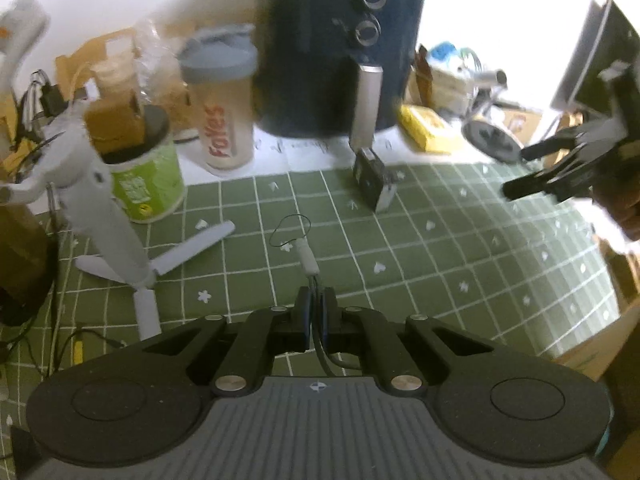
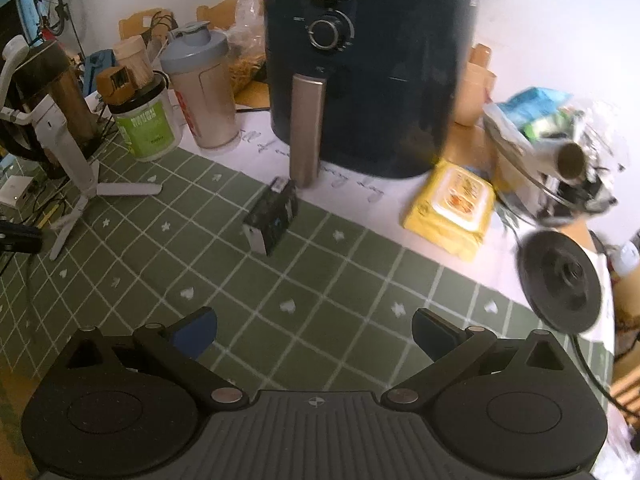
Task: Organize soft objects
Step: 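Grasp the black power bank with the right tool while the left tool holds the earphone cable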
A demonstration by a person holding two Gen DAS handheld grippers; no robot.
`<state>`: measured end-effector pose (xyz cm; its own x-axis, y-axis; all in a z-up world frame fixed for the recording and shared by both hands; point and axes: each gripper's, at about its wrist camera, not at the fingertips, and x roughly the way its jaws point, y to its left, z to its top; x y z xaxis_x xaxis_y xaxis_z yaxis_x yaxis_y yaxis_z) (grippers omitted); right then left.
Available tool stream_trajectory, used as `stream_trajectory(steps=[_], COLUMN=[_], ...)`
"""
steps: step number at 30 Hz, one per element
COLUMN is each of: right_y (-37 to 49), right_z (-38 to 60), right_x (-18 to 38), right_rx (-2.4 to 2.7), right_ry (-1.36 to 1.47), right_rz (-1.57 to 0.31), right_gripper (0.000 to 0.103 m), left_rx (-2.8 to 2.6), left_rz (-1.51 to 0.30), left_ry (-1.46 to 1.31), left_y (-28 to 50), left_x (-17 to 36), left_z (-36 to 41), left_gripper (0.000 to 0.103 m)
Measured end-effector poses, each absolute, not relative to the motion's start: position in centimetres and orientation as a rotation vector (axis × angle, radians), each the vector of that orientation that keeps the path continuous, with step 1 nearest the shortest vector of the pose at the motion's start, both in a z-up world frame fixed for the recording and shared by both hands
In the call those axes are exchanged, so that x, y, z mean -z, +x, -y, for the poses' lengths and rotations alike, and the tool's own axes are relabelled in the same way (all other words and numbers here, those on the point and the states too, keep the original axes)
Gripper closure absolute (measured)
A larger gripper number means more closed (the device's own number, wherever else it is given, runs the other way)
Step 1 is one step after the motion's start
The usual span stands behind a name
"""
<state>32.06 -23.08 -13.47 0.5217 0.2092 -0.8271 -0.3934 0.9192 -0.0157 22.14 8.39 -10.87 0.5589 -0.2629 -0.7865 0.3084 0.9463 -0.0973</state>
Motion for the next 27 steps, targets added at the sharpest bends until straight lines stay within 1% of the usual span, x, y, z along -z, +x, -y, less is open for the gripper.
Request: stream_trajectory(steps=[11,13,25,27], right_y=[36.5,37.1,39.7,40.1], right_z=[18.8,18.0,14.7,14.4], right_x=[16.5,17.2,21.0,21.4], right_rx=[-0.397,-0.402,-0.391,-0.380], right_ry=[-0.175,-0.179,-0.206,-0.204], right_rz=[-0.961,-0.960,-0.921,-0.911], right_gripper=[0.001,0.007,0.017,0.021], left_rx=[0.258,0.243,0.175,0.165], left_rz=[-0.920,-0.926,-0.945,-0.948], left_ry=[-0.010,-0.025,-0.087,-0.097], left_y=[19.4,18.9,16.3,16.1], left_x=[10.6,10.7,11.1,11.1], left_z=[-10.0,-10.4,-12.6,-12.9], left_gripper=[0.097,0.097,0.097,0.097])
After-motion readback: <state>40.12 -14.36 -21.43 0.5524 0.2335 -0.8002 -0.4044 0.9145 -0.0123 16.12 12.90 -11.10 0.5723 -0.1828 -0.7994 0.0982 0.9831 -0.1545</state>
